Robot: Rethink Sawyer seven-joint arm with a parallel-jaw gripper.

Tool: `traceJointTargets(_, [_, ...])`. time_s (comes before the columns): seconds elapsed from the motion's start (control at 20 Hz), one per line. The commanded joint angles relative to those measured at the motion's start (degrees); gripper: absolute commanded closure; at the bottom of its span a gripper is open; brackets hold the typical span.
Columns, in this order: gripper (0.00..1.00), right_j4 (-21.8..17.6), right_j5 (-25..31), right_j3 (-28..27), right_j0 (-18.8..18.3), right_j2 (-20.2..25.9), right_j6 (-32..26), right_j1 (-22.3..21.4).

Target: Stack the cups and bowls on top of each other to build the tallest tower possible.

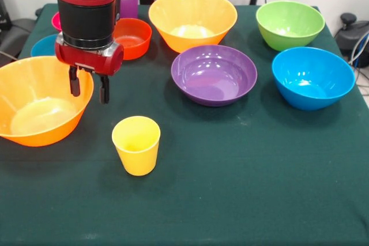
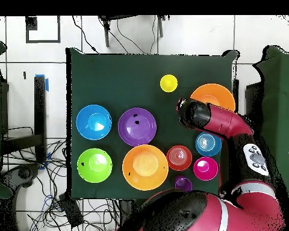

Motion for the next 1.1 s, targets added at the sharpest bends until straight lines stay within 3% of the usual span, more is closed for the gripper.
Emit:
traceJointTargets(0.05, [0.00, -3.07, 4.93, -0.02, 1.12, 5.53, -2.81, 1.61])
traceJointTargets(1.1, [0.00, -3.32, 3.86, 1.27, 0.77, 5.84, -2.58, 0.74])
